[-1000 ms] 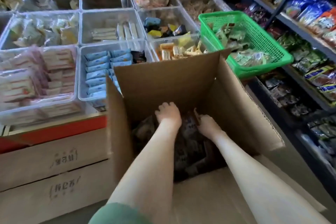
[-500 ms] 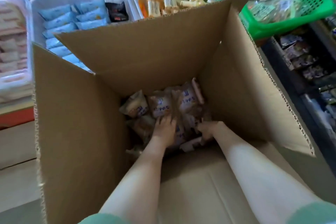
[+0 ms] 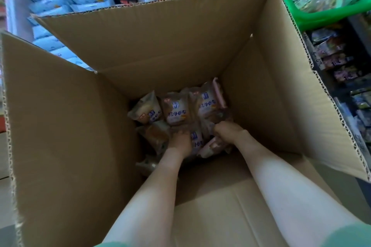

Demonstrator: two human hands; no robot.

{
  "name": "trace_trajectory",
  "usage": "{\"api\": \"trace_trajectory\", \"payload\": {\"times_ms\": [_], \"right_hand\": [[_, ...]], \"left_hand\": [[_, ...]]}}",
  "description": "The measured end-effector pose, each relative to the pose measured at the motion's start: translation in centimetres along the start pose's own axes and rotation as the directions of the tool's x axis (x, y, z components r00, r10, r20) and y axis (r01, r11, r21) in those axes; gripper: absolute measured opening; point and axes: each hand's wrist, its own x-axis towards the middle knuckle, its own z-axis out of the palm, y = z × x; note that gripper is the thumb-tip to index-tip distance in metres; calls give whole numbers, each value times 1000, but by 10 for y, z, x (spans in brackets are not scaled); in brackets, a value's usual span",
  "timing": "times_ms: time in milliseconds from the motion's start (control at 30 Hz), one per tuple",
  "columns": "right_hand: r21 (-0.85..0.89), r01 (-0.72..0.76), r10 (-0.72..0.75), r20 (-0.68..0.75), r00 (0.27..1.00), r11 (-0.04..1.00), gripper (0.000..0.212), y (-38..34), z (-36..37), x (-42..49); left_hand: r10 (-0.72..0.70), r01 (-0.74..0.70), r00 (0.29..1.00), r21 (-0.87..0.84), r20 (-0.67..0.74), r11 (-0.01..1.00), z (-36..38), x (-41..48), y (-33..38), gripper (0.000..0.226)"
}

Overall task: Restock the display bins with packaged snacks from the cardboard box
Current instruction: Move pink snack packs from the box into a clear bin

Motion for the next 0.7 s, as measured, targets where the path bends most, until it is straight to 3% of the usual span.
{"api": "trace_trajectory", "payload": {"times_ms": [133,267,333,433,533,567,700], "right_hand": [[185,34,5,-204,979,982,24,3,-12,-11],[529,204,15,-379,925,824,15,-5,-34,-30],[593,303,30,-484,874,746,18,-7,-44,-43],[684,423,102,-585,804,595,25,-11,-58,-67],[744,516,178,-627,758,424,25,-19,-70,-97],[761,533,212,-628,749,370,24,-21,-74,-107],[769,626,333,-629,702,133,10,-30,-84,-150]], "left_hand": [[-13,20,999,-221,33,975,-1,2,0,42],[-20,-2,999,-507,-39,862,-17,-2,6,38],[-79,-16,989,-634,-121,773,-31,-5,11,39],[-187,-78,955,-806,-229,587,-58,-14,24,44],[-194,-118,967,-967,-164,227,-84,-28,36,37],[-169,-150,969,-974,-178,167,-92,-35,39,35],[-256,-379,872,-906,-418,186,-113,-71,58,24]]}}
